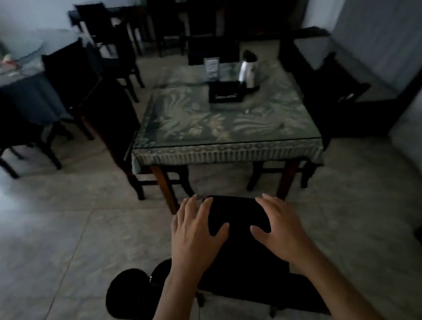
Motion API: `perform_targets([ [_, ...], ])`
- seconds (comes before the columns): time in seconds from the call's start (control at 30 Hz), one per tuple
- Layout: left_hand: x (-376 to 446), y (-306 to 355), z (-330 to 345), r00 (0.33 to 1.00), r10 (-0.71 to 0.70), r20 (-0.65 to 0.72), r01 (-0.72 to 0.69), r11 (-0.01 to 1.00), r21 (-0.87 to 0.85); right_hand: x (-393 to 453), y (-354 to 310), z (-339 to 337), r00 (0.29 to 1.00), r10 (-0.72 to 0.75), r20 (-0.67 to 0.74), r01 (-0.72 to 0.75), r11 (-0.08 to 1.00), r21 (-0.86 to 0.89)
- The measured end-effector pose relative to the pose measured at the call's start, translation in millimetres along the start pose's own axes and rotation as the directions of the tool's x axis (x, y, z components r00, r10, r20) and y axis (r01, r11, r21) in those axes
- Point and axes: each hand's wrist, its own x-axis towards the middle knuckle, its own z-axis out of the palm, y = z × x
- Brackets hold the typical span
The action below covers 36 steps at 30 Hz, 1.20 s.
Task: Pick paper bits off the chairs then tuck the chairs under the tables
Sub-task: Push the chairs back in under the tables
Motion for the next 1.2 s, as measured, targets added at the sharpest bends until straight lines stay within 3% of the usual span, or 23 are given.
perform_targets([
  [0.23, 16, 20, 12, 0.983, 0.172, 0.066, -0.173, 0.985, 0.005, -24, 9, -6, 0.983, 0.129, -0.129, -0.130, 0.991, -0.005],
  [0.4, 8, 16, 14, 0.977, 0.189, 0.101, -0.187, 0.982, -0.024, -33, 5, -3, 0.973, 0.166, -0.162, -0.167, 0.986, 0.013],
  [0.5, -2, 8, 16, 0.980, 0.135, 0.145, -0.114, 0.983, -0.141, -43, -3, 5, 0.965, 0.204, -0.162, -0.177, 0.970, 0.165],
  [0.57, -15, 1, 18, 0.982, 0.057, 0.182, 0.009, 0.939, -0.344, -56, -12, 16, 0.949, 0.282, -0.138, -0.214, 0.902, 0.375],
  [0.63, -34, -6, 22, 0.955, -0.103, 0.277, 0.254, 0.764, -0.593, -72, -22, 33, 0.921, 0.388, -0.038, -0.299, 0.767, 0.568],
  [0.7, -54, -12, 25, 0.867, -0.296, 0.401, 0.498, 0.500, -0.709, -88, -30, 52, 0.875, 0.476, 0.087, -0.375, 0.553, 0.744],
  [0.77, -73, -18, 30, 0.743, -0.436, 0.507, 0.632, 0.211, -0.745, -102, -36, 70, 0.790, 0.566, 0.235, -0.445, 0.266, 0.855],
  [0.83, -90, -23, 35, 0.627, -0.520, 0.581, 0.680, 0.000, -0.734, -114, -38, 88, 0.667, 0.599, 0.444, -0.517, -0.057, 0.854],
  [0.9, -104, -27, 40, 0.510, -0.577, 0.638, 0.706, -0.143, -0.694, -125, -36, 106, 0.549, 0.579, 0.602, -0.570, -0.267, 0.777],
  [1.0, -110, -28, 46, 0.363, -0.602, 0.711, 0.704, -0.323, -0.633, -133, -21, 126, 0.428, 0.570, 0.701, -0.551, -0.450, 0.703],
  [1.07, -105, -28, 50, 0.307, -0.623, 0.719, 0.695, -0.370, -0.617, -130, -12, 132, 0.427, 0.572, 0.700, -0.457, -0.532, 0.713],
  [1.2, -99, -28, 59, 0.212, -0.627, 0.749, 0.688, -0.449, -0.570, -115, -1, 133, 0.509, 0.596, 0.622, -0.159, -0.645, 0.748],
])
